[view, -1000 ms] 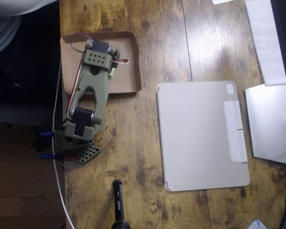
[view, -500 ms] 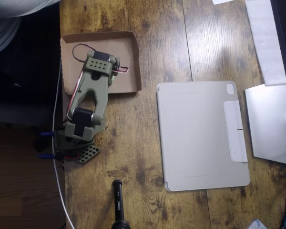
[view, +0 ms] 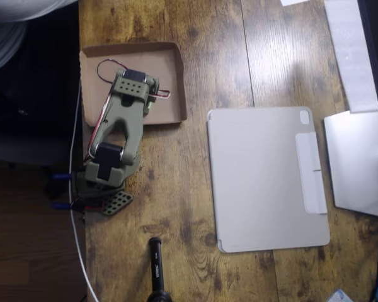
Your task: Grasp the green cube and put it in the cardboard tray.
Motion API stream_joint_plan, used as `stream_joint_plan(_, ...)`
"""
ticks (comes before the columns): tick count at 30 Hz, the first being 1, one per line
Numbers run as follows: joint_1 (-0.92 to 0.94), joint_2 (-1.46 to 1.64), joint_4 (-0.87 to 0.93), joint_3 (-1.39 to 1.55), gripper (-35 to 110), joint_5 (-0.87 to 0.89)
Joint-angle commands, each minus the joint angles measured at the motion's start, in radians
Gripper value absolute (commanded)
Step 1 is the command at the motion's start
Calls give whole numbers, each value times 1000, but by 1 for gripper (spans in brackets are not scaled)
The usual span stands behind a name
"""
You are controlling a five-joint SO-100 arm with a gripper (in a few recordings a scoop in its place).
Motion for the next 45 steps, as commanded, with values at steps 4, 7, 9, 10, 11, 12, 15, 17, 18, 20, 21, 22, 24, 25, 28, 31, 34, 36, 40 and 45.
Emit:
stream_joint_plan(4, 25, 41, 104, -110, 22, -3)
stream_joint_plan(7, 49, 41, 143, -163, 24, -12)
stream_joint_plan(9, 75, 40, 175, -204, 24, -28)
stream_joint_plan(10, 91, 38, 195, -227, 24, -40)
stream_joint_plan(11, 114, 35, 213, -252, 24, -55)
stream_joint_plan(12, 143, 32, 230, -276, 23, -74)
stream_joint_plan(15, 256, 25, 270, -337, 22, -133)
stream_joint_plan(17, 345, 11, 291, -371, 21, -164)
stream_joint_plan(18, 388, 2, 301, -383, 21, -176)
stream_joint_plan(20, 479, -23, 330, -417, 19, -184)
stream_joint_plan(21, 529, -34, 351, -431, 19, -183)
stream_joint_plan(22, 583, -43, 374, -439, 18, -172)
stream_joint_plan(24, 701, -64, 414, -433, 16, -150)
stream_joint_plan(25, 762, -77, 426, -419, 15, -149)
stream_joint_plan(28, 940, -143, 413, -373, 13, -155)
stream_joint_plan(31, 1058, -250, 426, -365, 12, -147)
stream_joint_plan(34, 1092, -313, 468, -354, 10, -150)
stream_joint_plan(36, 1094, -327, 509, -345, 10, -146)
stream_joint_plan(40, 1106, -328, 565, -362, 11, -117)
stream_joint_plan(45, 1132, -305, 569, -359, 10, -94)
